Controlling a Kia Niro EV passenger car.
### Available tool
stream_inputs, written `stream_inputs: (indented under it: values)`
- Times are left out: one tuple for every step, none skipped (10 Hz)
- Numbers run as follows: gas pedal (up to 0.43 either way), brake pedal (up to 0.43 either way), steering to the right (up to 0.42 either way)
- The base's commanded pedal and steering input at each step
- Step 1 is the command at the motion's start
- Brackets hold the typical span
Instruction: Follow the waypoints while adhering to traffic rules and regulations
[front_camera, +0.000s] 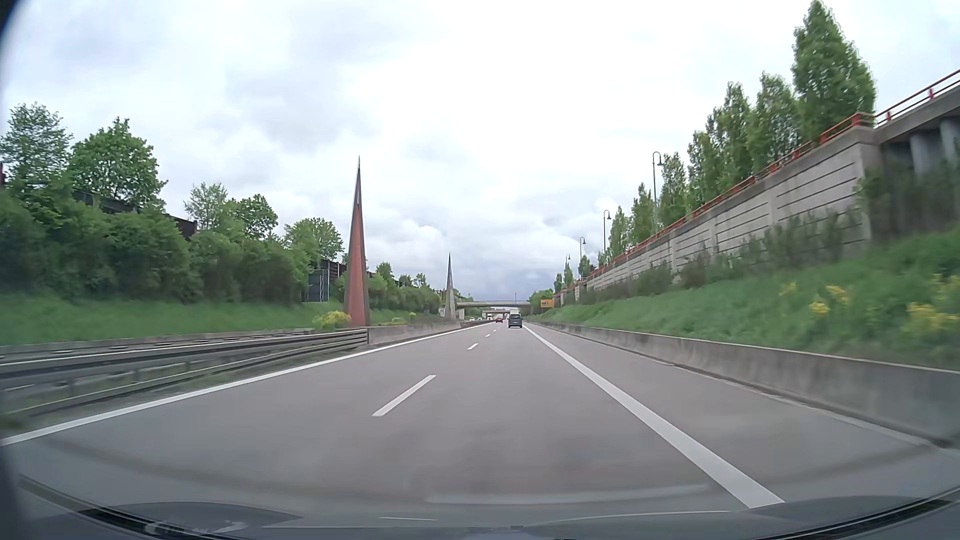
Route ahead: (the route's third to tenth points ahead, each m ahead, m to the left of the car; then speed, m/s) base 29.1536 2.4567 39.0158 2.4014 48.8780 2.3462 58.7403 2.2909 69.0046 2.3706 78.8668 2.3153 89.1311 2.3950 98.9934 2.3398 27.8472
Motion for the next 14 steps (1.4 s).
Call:
stream_inputs:
  values:
    - [0.28, 0.012, 0.004]
    - [0.287, 0.012, 0.003]
    - [0.287, 0.012, 0.003]
    - [0.299, 0.012, 0.003]
    - [0.299, 0.012, 0.001]
    - [0.319, 0.012, 0.001]
    - [0.331, 0.012, 0.0]
    - [0.331, 0.012, 0.001]
    - [0.339, 0.012, 0.0]
    - [0.339, 0.012, 0.0]
    - [0.339, 0.012, 0.001]
    - [0.339, 0.012, 0.0]
    - [0.339, 0.012, -0.001]
    - [0.339, 0.012, -0.002]
